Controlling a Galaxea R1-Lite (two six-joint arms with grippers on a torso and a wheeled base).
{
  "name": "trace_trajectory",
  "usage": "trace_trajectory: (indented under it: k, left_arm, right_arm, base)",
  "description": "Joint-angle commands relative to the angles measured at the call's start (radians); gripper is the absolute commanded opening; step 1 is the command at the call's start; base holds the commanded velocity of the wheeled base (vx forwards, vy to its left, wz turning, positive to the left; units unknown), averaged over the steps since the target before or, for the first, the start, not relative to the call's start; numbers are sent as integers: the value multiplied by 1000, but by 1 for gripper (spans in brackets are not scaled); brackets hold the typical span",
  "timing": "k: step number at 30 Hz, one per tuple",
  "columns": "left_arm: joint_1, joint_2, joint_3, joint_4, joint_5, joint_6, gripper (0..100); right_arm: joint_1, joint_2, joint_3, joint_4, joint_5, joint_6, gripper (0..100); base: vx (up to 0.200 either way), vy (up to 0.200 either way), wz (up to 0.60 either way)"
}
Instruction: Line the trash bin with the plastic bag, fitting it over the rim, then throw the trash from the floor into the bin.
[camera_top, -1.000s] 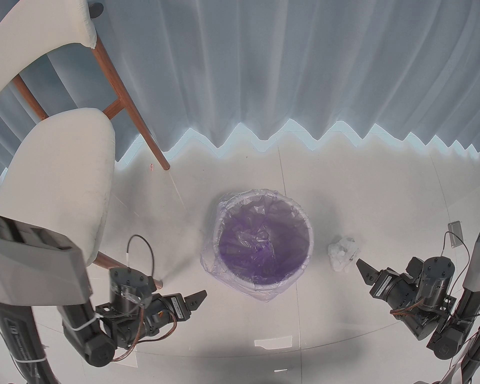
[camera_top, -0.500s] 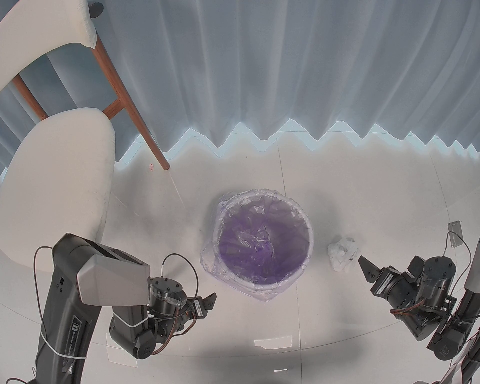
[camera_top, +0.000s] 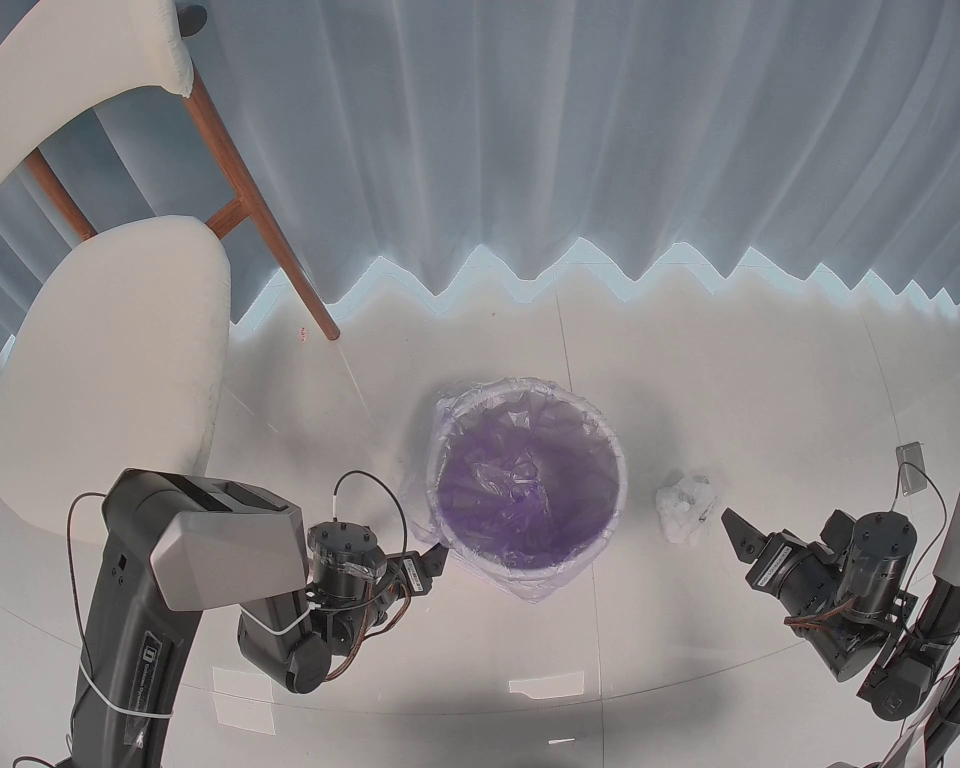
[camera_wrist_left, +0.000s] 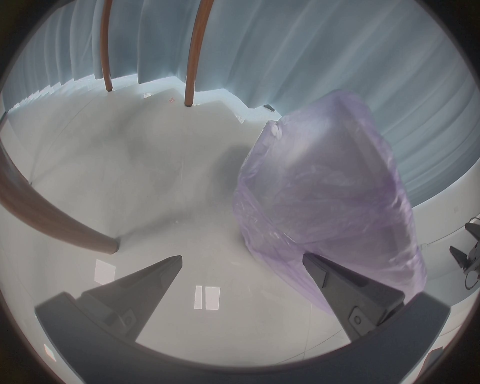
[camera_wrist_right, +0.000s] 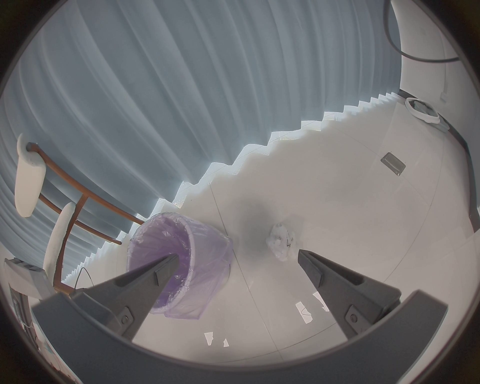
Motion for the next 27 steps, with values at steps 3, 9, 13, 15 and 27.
trace_trajectory:
  k: [3, 9, 13, 15, 27]
  left_arm:
    - [-10, -49, -12, 6, -3, 0, 100]
    - [-12, -55, -4, 9, -2, -1, 100]
    - [-4, -62, 14, 10, 1, -1, 100]
    - [10, -37, -15, 27, 9, 0, 100]
    - [16, 17, -221, 294, 7, 5, 100]
  right_arm:
    - [-1, -3, 4, -18, 0, 1, 100]
    - [-2, -5, 2, -18, 0, 1, 100]
    - [-4, -6, 5, -18, 0, 2, 100]
    - [-2, -6, 2, -18, 0, 16, 100]
    - [-2, 6, -13, -18, 1, 12, 100]
  base:
    - [0, 0, 0]
    - [0, 0, 0]
    - [0, 0, 0]
    - [0, 0, 0]
    - [0, 0, 0]
